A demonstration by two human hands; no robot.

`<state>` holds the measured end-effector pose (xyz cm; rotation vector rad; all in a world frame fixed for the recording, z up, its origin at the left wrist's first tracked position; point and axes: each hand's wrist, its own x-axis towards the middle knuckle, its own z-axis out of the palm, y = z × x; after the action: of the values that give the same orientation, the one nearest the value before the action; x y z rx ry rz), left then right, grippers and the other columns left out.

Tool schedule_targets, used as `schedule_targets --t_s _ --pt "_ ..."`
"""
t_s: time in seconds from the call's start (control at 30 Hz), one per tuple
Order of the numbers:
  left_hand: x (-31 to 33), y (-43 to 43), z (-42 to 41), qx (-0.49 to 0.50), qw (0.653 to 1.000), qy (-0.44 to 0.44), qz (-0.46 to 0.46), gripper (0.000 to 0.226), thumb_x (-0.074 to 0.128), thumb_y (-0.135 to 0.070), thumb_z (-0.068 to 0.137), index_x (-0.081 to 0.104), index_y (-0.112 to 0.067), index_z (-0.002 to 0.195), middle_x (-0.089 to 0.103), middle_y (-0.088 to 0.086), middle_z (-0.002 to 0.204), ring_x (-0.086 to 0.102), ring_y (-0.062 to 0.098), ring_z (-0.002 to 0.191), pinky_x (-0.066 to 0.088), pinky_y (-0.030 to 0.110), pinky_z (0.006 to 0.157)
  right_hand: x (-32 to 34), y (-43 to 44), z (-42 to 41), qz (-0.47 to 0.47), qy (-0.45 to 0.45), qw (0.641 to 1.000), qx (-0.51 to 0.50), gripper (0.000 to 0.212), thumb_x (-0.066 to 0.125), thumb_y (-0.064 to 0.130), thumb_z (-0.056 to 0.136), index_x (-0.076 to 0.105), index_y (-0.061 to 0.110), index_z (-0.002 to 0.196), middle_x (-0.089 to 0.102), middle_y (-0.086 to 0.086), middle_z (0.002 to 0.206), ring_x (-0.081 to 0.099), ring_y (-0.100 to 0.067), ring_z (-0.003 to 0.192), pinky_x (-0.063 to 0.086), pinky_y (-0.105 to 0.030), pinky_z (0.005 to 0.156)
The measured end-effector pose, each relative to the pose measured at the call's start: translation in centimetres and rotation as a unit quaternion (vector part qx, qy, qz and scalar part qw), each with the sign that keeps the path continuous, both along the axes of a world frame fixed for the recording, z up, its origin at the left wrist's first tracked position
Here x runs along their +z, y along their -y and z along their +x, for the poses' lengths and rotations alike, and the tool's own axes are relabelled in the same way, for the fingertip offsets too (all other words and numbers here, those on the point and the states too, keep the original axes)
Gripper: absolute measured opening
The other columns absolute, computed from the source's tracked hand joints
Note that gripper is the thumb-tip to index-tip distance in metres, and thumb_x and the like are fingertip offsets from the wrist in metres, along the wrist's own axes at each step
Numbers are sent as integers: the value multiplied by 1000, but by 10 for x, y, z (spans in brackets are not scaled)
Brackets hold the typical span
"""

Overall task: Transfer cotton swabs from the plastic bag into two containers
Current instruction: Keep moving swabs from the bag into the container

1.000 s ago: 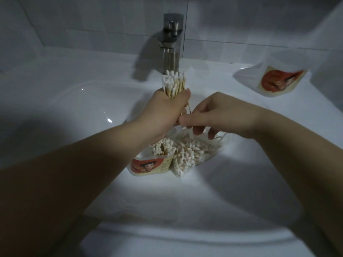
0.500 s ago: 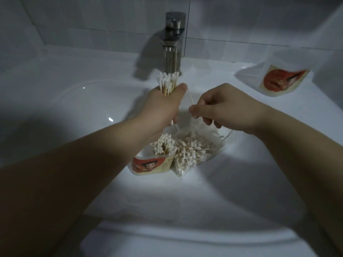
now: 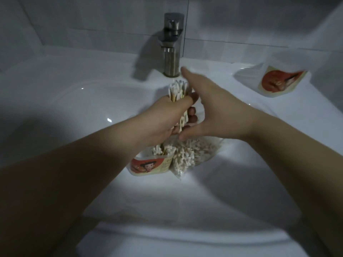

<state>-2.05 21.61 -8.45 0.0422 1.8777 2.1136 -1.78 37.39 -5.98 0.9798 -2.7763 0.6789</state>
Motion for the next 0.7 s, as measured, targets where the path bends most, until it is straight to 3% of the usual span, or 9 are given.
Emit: schedule_targets --t_s 0.17,0.33,0.47,0.57,0.63,0.7 --pt "1 1 1 -9 1000 27 12 19 60 -27 104 65 -20 87 63 -5 64 65 8 57 44 18 43 -2 11 -1 52 -5 998 -30 116 86 51 72 22 13 160 54 -2 140 54 -16 120 36 -14 92" --pt "0 4 0 -47 999 27 9 18 61 -21 102 68 -20 86 67 0 70 67 11 63 50 23 52 -1 11 2 22 13 1000 -17 128 90 45 68 7 20 163 50 1 138 55 -3 97 40 -14 87" --pt "0 3 2 -52 998 32 3 16 61 -19 102 67 -17 88 65 -1 69 62 13 62 53 26 56 1 9 -1 36 -23 998 -38 116 88 48 68 25 17 160 55 0 141 56 -14 120 38 -17 93" --pt "0 2 1 -8 999 25 -19 20 63 -21 102 64 -18 82 59 -4 61 58 9 52 51 24 51 4 5 3 5 30 998 -50 112 81 60 69 27 22 160 53 4 145 51 -8 127 42 -18 101" --pt "1 3 0 31 999 35 -19 20 66 -22 99 63 -15 80 55 -3 57 52 8 46 46 22 45 7 -1 5 -21 44 994 -93 89 71 65 79 40 26 152 60 8 135 58 -6 118 47 -20 95" --pt "1 6 -3 63 997 41 -26 22 69 -24 98 63 -11 80 53 0 58 49 9 43 42 21 43 11 -7 1 -19 22 989 -142 47 61 57 92 62 28 129 69 11 113 65 -9 98 50 -27 83"
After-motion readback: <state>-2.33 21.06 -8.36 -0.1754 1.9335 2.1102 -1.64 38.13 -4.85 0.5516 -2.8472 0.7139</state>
